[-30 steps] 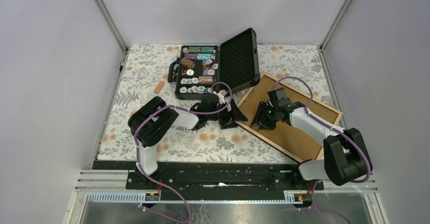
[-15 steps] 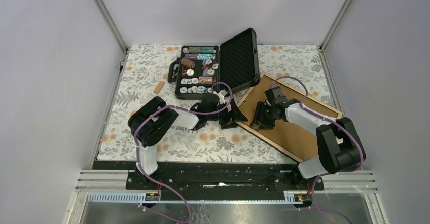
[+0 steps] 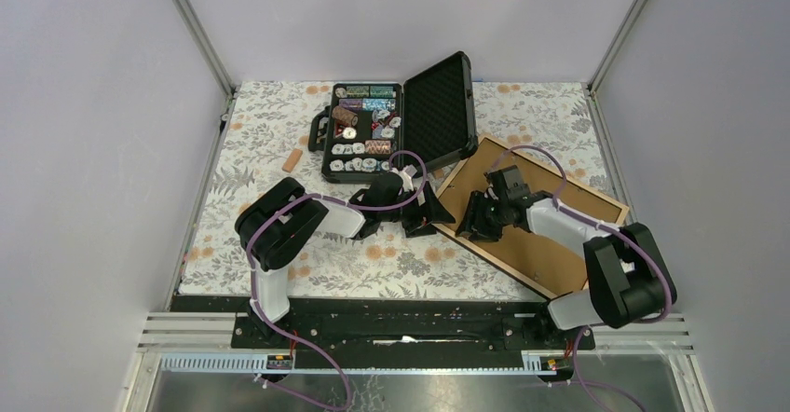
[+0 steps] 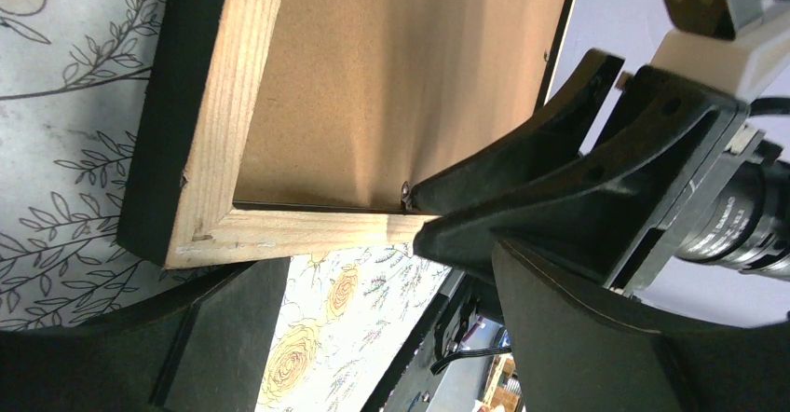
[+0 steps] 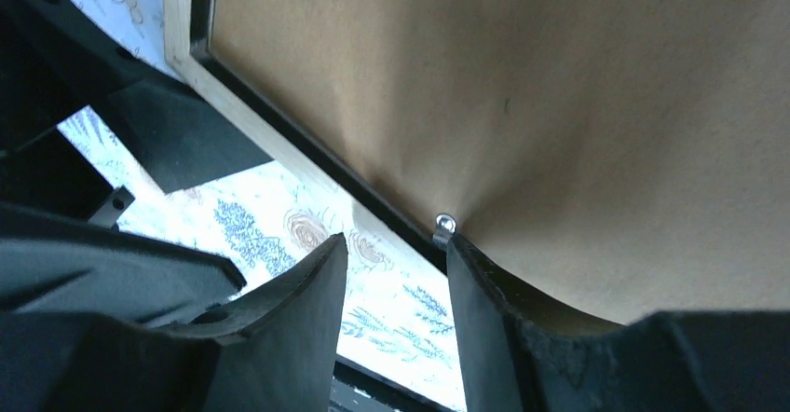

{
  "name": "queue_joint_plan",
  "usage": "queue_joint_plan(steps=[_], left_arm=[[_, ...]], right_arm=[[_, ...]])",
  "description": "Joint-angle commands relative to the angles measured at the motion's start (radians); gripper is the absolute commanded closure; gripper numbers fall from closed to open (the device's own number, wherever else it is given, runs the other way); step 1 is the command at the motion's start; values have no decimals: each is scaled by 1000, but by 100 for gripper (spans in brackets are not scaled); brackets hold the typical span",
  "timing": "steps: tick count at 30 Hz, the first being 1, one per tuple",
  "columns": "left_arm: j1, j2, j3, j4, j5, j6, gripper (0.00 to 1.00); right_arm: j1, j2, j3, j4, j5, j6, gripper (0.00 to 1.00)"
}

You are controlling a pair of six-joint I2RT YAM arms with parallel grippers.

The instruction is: Put the photo into the frame

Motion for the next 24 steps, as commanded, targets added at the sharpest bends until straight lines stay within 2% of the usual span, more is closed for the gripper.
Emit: queue_joint_plan(steps=[1,7,9,15,17,20,24], left_arm=[[3,-2,-12,20,-32,22,14],[3,16,6,-4,-32,30,14],[3,18,14,-10,-33,31,14],[-4,-18,3,-10,-56,47,14],[-6,-38,-6,-26,-60,64,14],[-5,-74,-21,-56,-70,93,13],[-6,-100,-32,-64,-62,101,10]], right_arm=[[36,-22,-109,-46,-88,48,49],[38,-53,-163,62,-231,135,49],[38,-80,-148,65,-234,149,49],[38,-115,36,-160,-28,24,47],[38,-128,91,-235,63,-19,42],[38,-151,122,-302,165,-52,33],[38,-126,115,-332,194,-34,30]])
